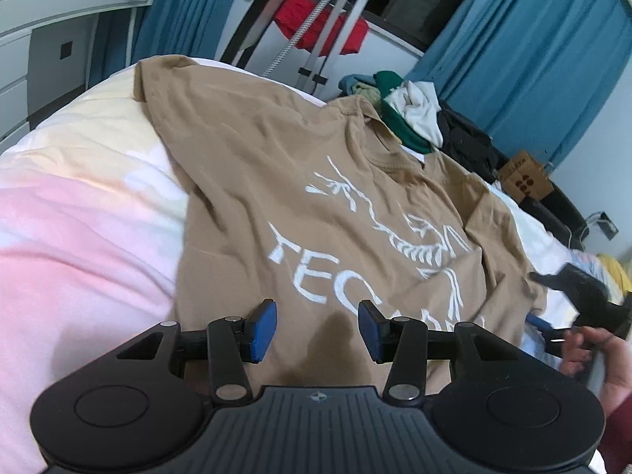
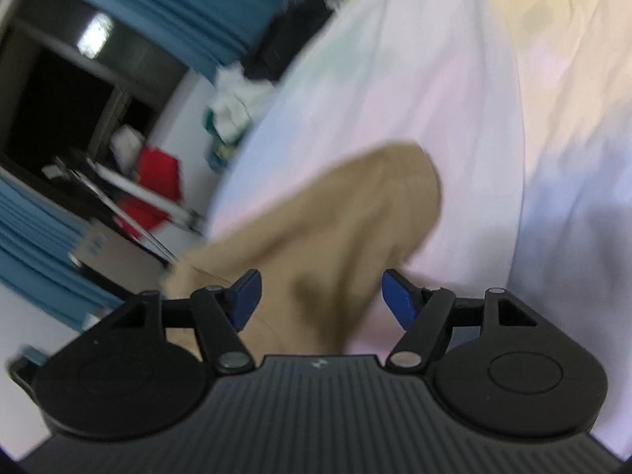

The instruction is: Fold clothes

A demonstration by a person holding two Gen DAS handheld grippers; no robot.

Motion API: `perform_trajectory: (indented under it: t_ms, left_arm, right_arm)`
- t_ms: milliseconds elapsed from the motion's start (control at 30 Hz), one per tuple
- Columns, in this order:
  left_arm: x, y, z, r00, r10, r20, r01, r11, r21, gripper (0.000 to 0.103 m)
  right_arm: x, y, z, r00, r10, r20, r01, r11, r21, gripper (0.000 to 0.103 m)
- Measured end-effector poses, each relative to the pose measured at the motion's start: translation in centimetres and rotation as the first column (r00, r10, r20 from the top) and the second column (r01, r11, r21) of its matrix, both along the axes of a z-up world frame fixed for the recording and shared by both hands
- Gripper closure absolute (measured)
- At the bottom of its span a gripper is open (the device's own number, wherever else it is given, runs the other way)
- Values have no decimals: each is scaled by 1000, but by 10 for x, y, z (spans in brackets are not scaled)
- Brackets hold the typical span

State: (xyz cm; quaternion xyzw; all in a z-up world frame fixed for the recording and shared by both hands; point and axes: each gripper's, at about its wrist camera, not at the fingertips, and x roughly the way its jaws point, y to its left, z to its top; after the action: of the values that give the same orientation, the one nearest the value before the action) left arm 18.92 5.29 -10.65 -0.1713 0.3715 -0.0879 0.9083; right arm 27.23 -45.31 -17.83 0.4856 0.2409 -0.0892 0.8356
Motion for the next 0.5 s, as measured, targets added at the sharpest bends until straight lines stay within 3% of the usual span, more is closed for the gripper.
perform_trajectory:
  t_ms: [67,133,167,200,333,500]
  left_arm:
    - [-1,-4,0,1000,-11,12,11,1000,14,55]
    - [-2,-8,0,999,-20,25,20,999,27,54]
    - [-3,-9,0,999,-24,33,23,999,34,54]
    - [-3,-10,0,999,-28,40,26,999,40,54]
    - [-1,-12,-1,999,-36,35,34,998,45,54]
    - [-1,-12,-3,999,-41,25,38,996,79,54]
  right_arm:
    - [10,2,-11,999,8,-31,-9,1000,-6,33]
    - [12,2,-6,1000,-10,-9,9,997,-70,50]
    - [12,2,-1,1000,-22,12,24,993,-113,86]
    - [12,1,4,999,-34,33,39,987,-154,97]
    - [12,-1,21,992,-77,101,104,948,-301,97]
    - [2,-13,16,991,-134,18,132,932,-338,97]
